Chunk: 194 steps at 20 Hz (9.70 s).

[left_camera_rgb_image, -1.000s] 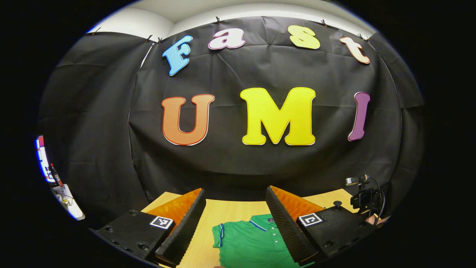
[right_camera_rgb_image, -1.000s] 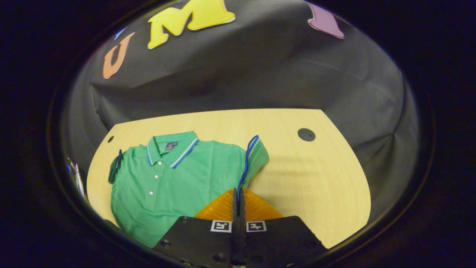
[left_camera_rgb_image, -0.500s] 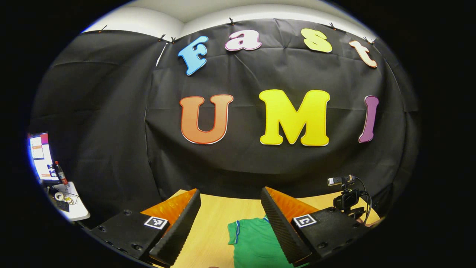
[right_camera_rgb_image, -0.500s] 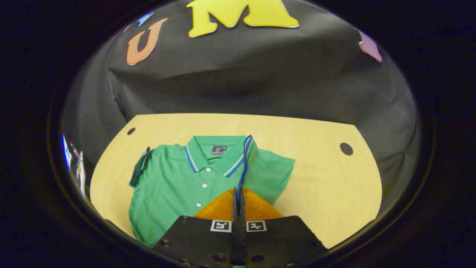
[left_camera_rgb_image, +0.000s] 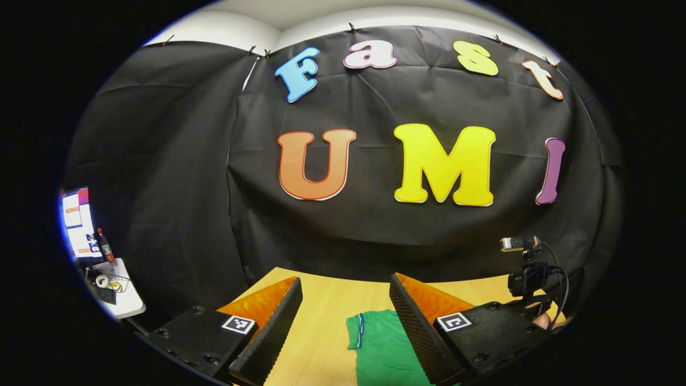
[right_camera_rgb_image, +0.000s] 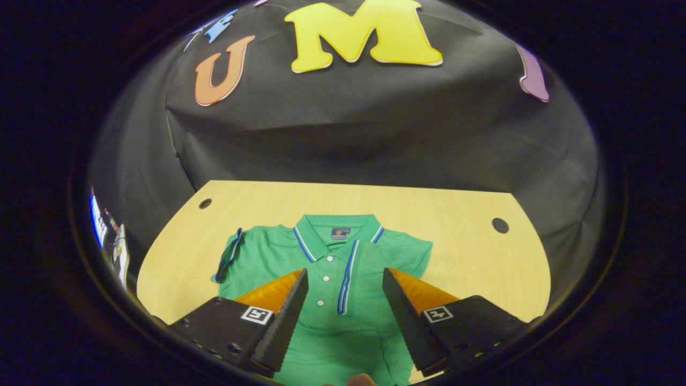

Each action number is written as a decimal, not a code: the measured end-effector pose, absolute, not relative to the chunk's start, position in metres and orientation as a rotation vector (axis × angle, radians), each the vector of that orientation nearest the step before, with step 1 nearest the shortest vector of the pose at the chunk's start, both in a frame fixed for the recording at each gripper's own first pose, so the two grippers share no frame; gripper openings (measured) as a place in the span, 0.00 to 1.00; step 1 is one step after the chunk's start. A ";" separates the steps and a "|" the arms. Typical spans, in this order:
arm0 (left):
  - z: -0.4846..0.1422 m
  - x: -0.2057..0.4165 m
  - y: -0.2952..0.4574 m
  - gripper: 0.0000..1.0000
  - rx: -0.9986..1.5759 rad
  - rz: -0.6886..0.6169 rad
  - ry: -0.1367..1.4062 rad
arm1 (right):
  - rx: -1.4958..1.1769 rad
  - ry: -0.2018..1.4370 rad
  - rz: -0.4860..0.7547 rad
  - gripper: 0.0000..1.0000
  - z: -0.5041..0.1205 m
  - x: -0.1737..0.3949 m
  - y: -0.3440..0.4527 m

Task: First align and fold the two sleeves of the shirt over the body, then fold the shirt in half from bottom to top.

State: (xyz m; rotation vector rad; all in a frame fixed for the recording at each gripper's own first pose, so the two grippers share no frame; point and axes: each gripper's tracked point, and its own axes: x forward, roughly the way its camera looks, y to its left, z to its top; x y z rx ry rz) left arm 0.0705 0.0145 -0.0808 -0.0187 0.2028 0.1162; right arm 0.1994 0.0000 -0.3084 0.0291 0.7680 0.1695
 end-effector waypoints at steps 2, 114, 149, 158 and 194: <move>-0.094 0.076 0.011 1.00 -0.010 0.083 0.230 | 0.004 0.717 0.161 0.89 -0.284 0.188 -0.004; -0.369 -0.151 -0.027 0.08 -0.032 -0.226 0.905 | 0.042 1.012 0.139 0.00 -0.398 -0.123 -0.113; -0.225 0.242 -0.034 0.07 -0.099 -0.180 0.496 | 0.081 0.611 0.225 0.00 -0.253 0.293 -0.081; -0.273 0.293 -0.035 0.08 -0.079 -0.156 0.544 | 0.068 0.650 0.211 0.00 -0.296 0.344 -0.081; -0.031 0.012 -0.011 1.00 0.002 -0.061 0.189 | 0.031 0.246 0.018 0.95 -0.051 0.045 -0.044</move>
